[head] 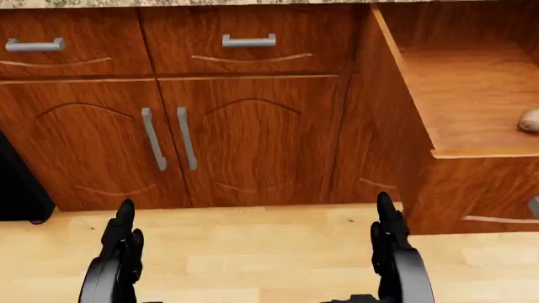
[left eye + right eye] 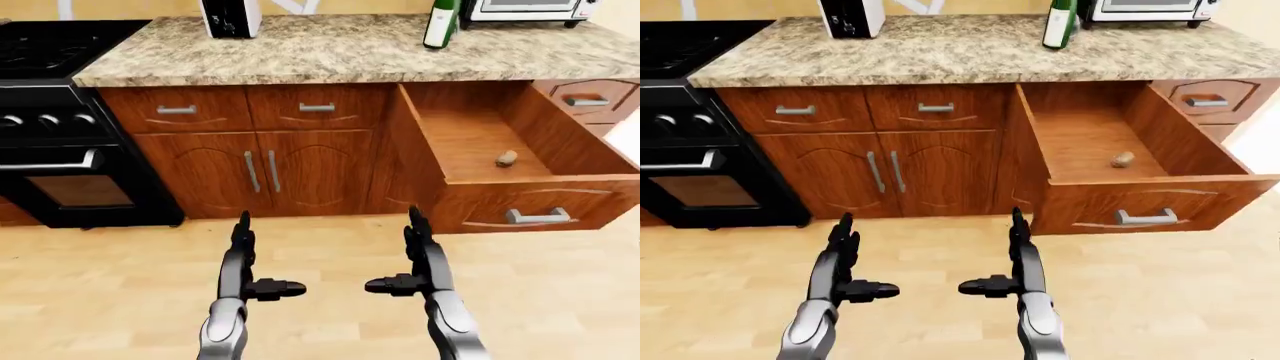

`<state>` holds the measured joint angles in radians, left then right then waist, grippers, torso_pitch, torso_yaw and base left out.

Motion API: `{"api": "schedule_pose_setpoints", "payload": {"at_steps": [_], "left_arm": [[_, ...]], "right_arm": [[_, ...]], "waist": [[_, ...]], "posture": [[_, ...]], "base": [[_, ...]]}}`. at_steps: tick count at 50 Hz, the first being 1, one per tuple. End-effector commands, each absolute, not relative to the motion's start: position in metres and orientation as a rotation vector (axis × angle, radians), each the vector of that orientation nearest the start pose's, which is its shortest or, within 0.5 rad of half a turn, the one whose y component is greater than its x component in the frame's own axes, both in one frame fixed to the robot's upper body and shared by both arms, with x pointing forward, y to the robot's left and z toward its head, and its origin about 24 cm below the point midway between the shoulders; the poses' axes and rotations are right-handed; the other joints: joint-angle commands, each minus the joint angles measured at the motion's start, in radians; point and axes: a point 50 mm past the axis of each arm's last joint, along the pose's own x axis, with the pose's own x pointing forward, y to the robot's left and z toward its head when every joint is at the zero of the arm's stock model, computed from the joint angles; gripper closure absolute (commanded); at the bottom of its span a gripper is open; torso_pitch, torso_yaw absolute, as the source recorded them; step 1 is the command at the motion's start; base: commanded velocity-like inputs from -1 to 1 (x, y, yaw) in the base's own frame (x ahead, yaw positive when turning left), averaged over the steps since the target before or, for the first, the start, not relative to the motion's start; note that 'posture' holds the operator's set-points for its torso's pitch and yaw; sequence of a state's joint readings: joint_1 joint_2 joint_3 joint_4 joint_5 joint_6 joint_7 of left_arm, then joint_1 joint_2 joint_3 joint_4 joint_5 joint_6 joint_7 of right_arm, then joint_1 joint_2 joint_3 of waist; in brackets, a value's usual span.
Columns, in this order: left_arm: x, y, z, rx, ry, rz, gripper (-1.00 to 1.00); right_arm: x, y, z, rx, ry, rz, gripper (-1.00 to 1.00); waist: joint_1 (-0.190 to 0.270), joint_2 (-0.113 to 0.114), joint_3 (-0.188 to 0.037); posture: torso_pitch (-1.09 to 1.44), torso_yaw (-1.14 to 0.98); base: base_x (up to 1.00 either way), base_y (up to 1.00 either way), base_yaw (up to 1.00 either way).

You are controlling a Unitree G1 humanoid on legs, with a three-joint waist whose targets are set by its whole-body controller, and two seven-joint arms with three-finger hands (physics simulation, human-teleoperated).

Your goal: Close the right drawer.

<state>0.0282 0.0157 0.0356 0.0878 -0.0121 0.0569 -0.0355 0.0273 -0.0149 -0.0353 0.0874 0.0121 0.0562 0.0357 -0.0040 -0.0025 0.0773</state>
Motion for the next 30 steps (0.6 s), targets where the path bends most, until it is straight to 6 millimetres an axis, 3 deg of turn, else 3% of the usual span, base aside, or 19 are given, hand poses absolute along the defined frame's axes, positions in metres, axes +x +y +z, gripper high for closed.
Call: {"api": "schedule_pose_setpoints", "payload": {"at_steps": [1,3,4,5,7,8,16,22,23,30], "left_arm": [[0.252,0.158,0.043,-0.015,0.017,-0.019,-1.0],[0.25,0.156,0.05,0.039,-0.022,0.011,-1.0],[0.25,0.157,0.052,0.07,-0.015,0.051,-1.0],[0.248,0.157,0.051,0.059,-0.016,0.03,-1.0],[0.247,0.16,0.055,0.044,-0.071,0.026,-1.0],[0.247,0.159,0.055,0.025,-0.058,0.008,-1.0],[0.241,0.159,0.068,0.031,-0.106,-0.002,-1.0],[0.236,0.162,0.086,0.071,-0.185,0.041,-1.0],[0.235,0.163,0.088,0.069,-0.192,0.044,-1.0],[0.221,0.166,0.119,0.228,-0.342,0.139,-1.0]], "right_arm": [[0.251,-0.153,0.048,0.017,-0.05,0.02,-1.0],[0.249,-0.15,0.053,0.01,-0.08,0.027,-1.0],[0.248,-0.151,0.053,0.023,-0.083,0.027,-1.0],[0.248,-0.153,0.053,0.03,-0.087,0.017,-1.0],[0.247,-0.154,0.054,0.068,-0.084,0.032,-1.0],[0.247,-0.154,0.054,0.066,-0.086,0.037,-1.0],[0.242,-0.146,0.059,0.052,-0.119,0.104,-1.0],[0.234,-0.147,0.081,0.031,-0.222,0.09,-1.0],[0.234,-0.147,0.085,0.103,-0.215,0.102,-1.0],[0.22,-0.15,0.119,-0.006,-0.352,0.067,-1.0]], "waist": [[-0.002,-0.008,-0.001],[0.007,0.0,-0.062],[0.007,0.0,-0.052],[0.003,-0.007,-0.018],[0.005,-0.006,-0.07],[0.005,-0.006,-0.074],[0.006,-0.003,-0.081],[0.006,-0.002,-0.086],[0.007,-0.001,-0.086],[0.005,-0.002,-0.088]], "posture": [[0.0,0.0],[0.0,0.0],[0.0,0.0],[0.0,0.0],[0.0,0.0],[0.0,0.0],[0.0,0.0],[0.0,0.0],[0.0,0.0],[0.0,0.0]], "base": [[0.0,0.0,0.0],[0.0,0.0,0.0],[0.0,0.0,0.0],[0.0,0.0,0.0],[0.0,0.0,0.0],[0.0,0.0,0.0],[0.0,0.0,0.0],[0.0,0.0,0.0],[0.0,0.0,0.0],[0.0,0.0,0.0]]}}
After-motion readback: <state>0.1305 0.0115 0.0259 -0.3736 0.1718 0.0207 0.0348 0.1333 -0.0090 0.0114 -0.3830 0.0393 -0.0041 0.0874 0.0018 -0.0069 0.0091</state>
